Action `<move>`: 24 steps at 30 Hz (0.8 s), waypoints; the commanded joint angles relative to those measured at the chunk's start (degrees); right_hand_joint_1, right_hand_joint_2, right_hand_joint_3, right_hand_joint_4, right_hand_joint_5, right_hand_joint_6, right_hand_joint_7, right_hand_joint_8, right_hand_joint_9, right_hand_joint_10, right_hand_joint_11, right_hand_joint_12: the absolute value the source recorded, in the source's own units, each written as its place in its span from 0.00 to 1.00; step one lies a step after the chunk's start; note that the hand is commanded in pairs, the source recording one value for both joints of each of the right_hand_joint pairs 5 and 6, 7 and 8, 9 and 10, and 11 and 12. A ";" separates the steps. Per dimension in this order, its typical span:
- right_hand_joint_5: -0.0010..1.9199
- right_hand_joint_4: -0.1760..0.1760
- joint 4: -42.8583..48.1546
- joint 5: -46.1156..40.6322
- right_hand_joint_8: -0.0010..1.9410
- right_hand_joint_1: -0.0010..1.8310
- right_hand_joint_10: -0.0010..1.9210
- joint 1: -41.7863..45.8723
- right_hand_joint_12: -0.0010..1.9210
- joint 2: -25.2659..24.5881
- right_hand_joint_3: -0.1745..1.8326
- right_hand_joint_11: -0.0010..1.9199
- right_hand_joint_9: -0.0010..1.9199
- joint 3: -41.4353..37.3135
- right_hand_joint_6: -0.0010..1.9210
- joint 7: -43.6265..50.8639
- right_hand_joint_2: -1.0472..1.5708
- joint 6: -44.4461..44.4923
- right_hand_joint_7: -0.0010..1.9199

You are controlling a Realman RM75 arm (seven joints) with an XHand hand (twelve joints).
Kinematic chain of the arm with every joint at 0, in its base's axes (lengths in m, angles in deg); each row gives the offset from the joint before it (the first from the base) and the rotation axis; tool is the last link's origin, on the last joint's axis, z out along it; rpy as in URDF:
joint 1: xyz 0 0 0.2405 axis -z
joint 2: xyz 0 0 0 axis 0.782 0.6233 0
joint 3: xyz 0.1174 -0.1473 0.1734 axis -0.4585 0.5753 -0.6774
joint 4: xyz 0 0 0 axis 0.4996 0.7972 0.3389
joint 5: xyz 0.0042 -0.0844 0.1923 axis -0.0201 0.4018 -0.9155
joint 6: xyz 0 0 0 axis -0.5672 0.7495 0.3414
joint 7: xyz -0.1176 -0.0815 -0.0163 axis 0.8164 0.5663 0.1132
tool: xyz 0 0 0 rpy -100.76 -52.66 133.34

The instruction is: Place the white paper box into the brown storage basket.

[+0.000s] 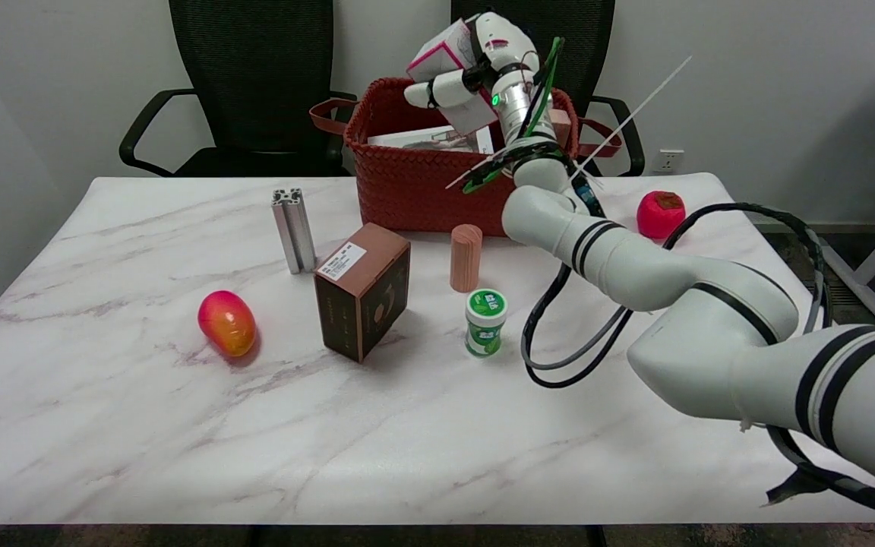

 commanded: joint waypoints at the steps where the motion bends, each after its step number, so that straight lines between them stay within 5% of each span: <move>1: 0.58 0.50 -8.47 2.68 0.68 0.57 0.58 -3.02 0.36 0.09 0.31 0.36 0.58 -2.73 0.58 15.34 0.58 -9.19 0.69; 19: 0.53 0.50 -7.67 -1.53 0.67 0.55 0.54 -2.19 0.36 0.48 0.29 0.36 0.54 -6.27 0.53 15.39 0.60 -9.42 0.67; 21: 0.42 0.50 -6.65 -6.15 0.55 0.54 0.38 -1.97 0.35 0.49 0.31 0.35 0.38 -5.88 0.42 15.32 0.56 -9.42 0.56; 24: 0.06 0.50 -5.17 -9.28 0.35 0.53 0.26 -1.49 0.22 0.72 0.32 0.22 0.26 -5.81 0.06 15.31 0.48 -9.42 0.35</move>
